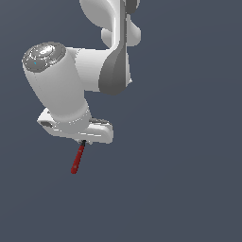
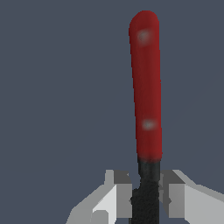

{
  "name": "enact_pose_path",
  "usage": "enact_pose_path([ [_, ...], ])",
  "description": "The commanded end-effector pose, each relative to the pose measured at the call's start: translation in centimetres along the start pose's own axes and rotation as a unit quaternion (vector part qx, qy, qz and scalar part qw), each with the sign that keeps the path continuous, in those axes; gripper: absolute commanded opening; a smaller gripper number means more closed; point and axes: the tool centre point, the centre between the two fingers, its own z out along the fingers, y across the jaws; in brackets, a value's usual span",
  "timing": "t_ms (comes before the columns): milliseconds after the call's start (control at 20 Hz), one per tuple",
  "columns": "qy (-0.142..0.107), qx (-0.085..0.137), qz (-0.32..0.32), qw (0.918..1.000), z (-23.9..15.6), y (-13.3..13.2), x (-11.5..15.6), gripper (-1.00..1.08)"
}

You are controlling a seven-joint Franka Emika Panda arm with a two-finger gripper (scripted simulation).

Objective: Pick up the object and move it to a goal position.

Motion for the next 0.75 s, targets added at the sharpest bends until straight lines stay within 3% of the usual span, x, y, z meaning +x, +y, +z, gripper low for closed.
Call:
enact_pose_path([
  [0, 0.000, 0.000, 0.000, 1.0000, -1.1, 0.0, 0.6, -1.00],
  [700, 0.000, 0.000, 0.000, 1.0000, -3.3, 0.1, 2.1, -1.00],
])
